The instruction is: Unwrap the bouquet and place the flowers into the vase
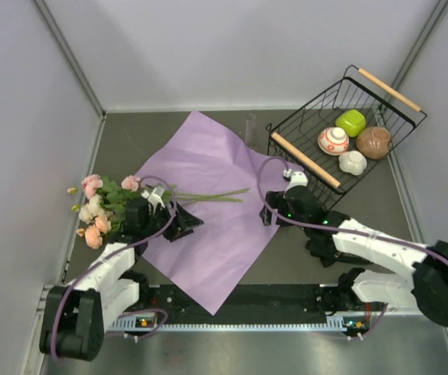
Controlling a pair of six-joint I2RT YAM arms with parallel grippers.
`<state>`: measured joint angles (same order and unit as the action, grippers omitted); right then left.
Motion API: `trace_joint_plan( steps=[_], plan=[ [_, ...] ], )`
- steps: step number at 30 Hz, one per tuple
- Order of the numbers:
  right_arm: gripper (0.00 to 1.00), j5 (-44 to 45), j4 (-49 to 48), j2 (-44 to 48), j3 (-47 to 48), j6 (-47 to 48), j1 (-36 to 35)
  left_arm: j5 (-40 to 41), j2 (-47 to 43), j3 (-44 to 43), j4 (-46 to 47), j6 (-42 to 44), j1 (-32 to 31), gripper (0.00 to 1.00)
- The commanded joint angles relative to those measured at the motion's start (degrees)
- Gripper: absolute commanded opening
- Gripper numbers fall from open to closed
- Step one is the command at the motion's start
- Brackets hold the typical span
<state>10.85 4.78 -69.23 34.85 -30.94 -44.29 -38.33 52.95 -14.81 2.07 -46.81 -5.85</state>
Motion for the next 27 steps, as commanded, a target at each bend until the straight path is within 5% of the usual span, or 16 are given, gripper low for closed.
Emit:
trace_joint_plan(
  steps=[1, 8, 16, 20, 27],
  plan=[
    [0.83, -1.2, 0.1, 11.0, -5.8, -6.9, 4.3, -0.2, 4.8, -1.7, 11.2, -2.4, -6.1, 0.75],
    [0.77, -18.9, -10.3, 13.4, -13.0, -6.3, 22.4, 2.4, 10.9, -3.5, 16.1, -3.7, -10.7, 0.74],
    [0.53, -19.9, -16.0, 4.6, -10.5, -2.7, 23.5, 5.2, 13.3, -3.3, 14.6, -2.2, -10.8, 0.71],
    [0.69, -14.6, -11.4, 8.2, -10.4, 1.0, 20.7, 5.8, 11.4, -2.2, 13.7, -2.1, -10.8, 0.71],
    [0.72, -8.9, -5.1, 18.1, -14.4, -0.1, 19.2, 6.8, 8.2, -1.8, 11.6, -1.5, -10.8, 0.7]
  ],
)
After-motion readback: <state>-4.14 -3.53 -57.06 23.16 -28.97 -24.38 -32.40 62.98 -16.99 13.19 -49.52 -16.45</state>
